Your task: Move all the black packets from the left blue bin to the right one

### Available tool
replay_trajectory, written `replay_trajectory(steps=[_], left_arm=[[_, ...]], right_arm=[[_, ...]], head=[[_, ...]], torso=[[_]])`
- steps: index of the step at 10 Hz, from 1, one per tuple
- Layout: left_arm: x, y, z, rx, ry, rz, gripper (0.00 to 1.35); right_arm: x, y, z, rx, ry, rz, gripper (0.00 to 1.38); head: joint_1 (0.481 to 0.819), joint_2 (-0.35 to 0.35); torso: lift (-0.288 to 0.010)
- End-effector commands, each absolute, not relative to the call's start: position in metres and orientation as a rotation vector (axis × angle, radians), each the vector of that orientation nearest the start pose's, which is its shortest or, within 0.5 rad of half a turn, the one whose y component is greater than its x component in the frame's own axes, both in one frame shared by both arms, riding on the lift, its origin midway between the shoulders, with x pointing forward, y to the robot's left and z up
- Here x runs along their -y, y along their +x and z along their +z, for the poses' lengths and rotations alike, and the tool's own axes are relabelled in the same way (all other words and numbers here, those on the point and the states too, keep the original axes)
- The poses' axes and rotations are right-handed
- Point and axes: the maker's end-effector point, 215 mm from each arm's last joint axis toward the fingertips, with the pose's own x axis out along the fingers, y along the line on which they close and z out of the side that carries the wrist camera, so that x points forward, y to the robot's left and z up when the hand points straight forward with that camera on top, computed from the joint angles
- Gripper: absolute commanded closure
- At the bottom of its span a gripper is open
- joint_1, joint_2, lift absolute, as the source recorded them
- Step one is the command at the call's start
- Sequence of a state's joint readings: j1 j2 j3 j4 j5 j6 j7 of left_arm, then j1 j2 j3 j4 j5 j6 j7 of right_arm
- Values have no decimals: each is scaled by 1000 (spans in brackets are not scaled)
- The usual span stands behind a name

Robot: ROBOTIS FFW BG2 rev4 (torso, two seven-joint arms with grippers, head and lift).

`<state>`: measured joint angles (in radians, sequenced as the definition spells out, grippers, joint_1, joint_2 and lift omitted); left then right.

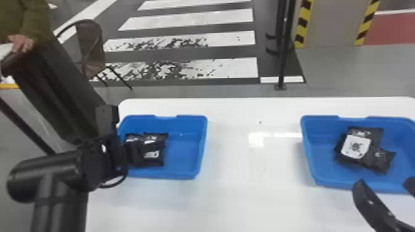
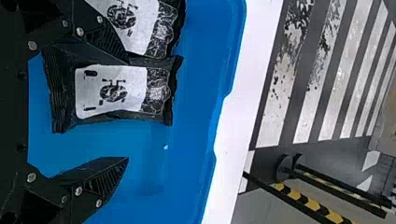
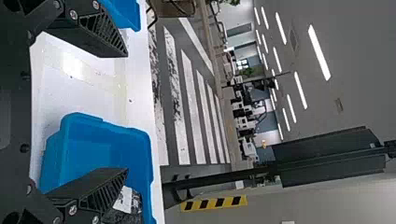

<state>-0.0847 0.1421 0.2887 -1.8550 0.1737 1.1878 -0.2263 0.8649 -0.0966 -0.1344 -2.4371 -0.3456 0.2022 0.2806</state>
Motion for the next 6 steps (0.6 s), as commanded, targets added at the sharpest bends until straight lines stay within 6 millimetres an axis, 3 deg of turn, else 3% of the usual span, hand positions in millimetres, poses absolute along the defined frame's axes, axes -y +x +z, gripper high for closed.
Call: replay_trajectory(steps=[1, 3, 5, 6], left_arm=[[-339, 521, -445, -787, -222, -4, 335], [-344, 518, -455, -817, -219, 23, 335], [-346, 514, -483, -885, -262, 39, 340], [-344, 516, -491, -906, -277, 29, 527]], right_arm=[[205, 343, -311, -172, 220, 288, 159], [203, 342, -317, -189, 239, 292, 159], [201, 342, -320, -197, 251, 298, 159], [200, 342, -319, -197, 253, 301, 159]], head=[[695, 173], [695, 177], [695, 186], [695, 188]], torso=[[-140], [-140], [-140], [-140]])
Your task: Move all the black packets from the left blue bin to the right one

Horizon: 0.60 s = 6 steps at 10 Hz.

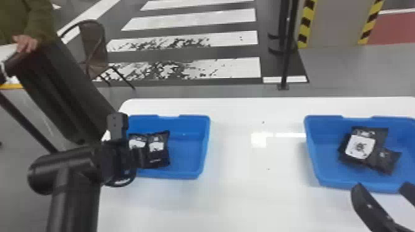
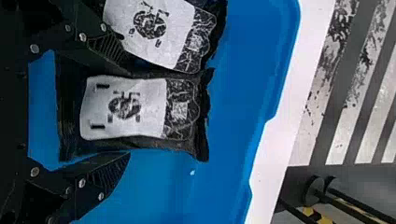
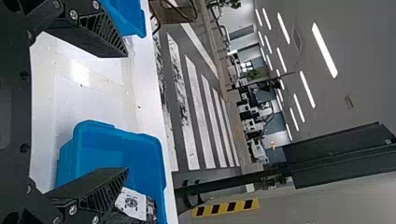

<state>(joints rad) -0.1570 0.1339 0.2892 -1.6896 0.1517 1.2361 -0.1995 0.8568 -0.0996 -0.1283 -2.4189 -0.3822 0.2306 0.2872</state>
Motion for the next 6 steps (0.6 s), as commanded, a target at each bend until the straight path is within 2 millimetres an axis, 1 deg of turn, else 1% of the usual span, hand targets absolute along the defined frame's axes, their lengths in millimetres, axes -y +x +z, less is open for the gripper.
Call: replay_trajectory(steps=[1, 2, 3, 4, 5, 6], left_arm=[[-340, 519, -495, -904, -281, 12, 901], [-342, 520, -495, -894, -282, 13, 1204], [-343, 520, -496, -871, -286, 4, 1207], [-342, 524, -490, -830, -302, -20, 1207], [-332, 523, -474, -781, -319, -64, 1207], [-316, 516, -452, -718, -333, -113, 1207]], right_arm=[[199, 343, -321, -198, 260, 304, 159], [199, 342, -321, -199, 266, 304, 159], [199, 342, -323, -201, 268, 303, 159], [199, 341, -323, -202, 275, 305, 159], [198, 342, -322, -200, 273, 307, 159], [198, 342, -320, -198, 273, 308, 159]], head=[[695, 188], [695, 184], [695, 183], [695, 183], [695, 182], [695, 177]], torso=[[-140], [-140], [-140], [-140], [-140], [-140]])
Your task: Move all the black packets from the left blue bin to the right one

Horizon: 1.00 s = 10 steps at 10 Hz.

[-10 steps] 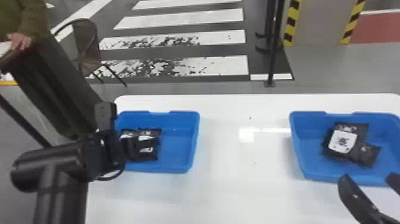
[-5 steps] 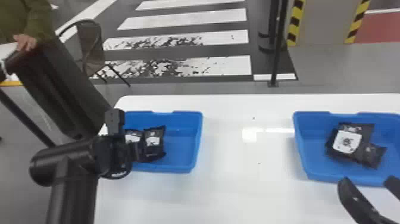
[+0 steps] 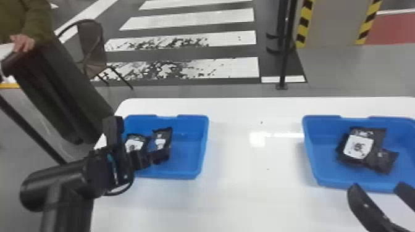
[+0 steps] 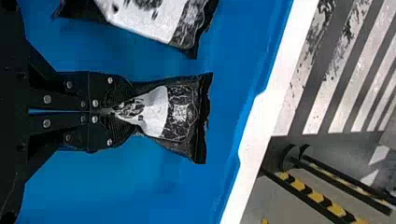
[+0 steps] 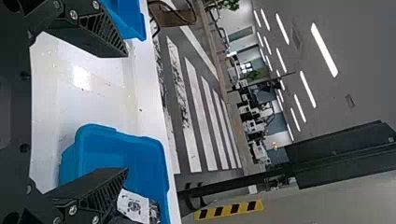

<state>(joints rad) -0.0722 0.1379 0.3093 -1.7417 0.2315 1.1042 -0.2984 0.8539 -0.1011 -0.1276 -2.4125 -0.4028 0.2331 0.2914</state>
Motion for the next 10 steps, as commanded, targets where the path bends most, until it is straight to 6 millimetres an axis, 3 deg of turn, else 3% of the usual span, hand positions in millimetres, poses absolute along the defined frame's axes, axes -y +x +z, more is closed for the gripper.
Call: replay_trajectory(steps=[1, 3, 5, 6, 7, 10], left_arm=[[-301, 512, -433, -664, -343, -164, 1207], [-269, 501, -393, -570, -326, -255, 1207], [-210, 484, -356, -487, -347, -402, 1207], [-181, 475, -340, -452, -364, -472, 1207], [-155, 464, -329, -435, -376, -534, 1207], [-90, 438, -322, -449, -432, -685, 1207]], right_arm=[[196, 344, -317, -190, 277, 313, 159], [178, 351, -306, -170, 307, 363, 159], [133, 360, -292, -160, 387, 492, 167], [121, 369, -286, -149, 393, 546, 167], [108, 377, -280, -145, 411, 599, 167], [93, 405, -261, -101, 411, 679, 167]], head=[[695, 164], [695, 137], [695, 116], [695, 112], [695, 99], [695, 43]], torso=[[-140], [-140], [-140], [-140], [-140], [-140]])
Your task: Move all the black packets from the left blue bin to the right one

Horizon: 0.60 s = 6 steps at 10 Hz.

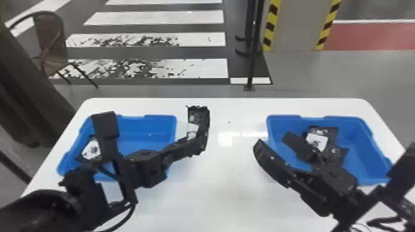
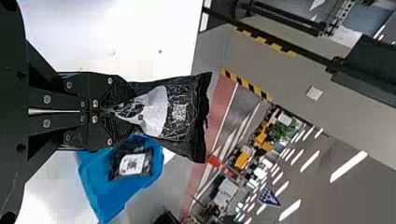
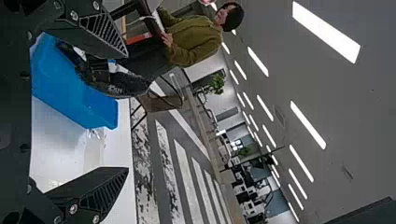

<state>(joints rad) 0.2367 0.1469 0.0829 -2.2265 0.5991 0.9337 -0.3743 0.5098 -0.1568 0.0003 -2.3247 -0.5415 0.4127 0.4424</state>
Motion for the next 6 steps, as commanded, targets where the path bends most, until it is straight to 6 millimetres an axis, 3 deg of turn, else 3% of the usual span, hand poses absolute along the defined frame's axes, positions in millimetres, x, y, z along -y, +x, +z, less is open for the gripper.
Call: replay_trajectory(steps=[1, 3, 6], left_arm=[[-67, 430, -318, -454, -449, -742, 1207], [-31, 420, -303, -440, -463, -833, 1207], [0, 405, -294, -446, -486, -914, 1207]], right_arm=[[88, 413, -258, -97, 407, 696, 167], [76, 427, -251, -87, 406, 735, 167], [66, 438, -243, -72, 399, 772, 160]], head=[[695, 16], [695, -32], [695, -74]], torso=[[-140], [-140], [-140]])
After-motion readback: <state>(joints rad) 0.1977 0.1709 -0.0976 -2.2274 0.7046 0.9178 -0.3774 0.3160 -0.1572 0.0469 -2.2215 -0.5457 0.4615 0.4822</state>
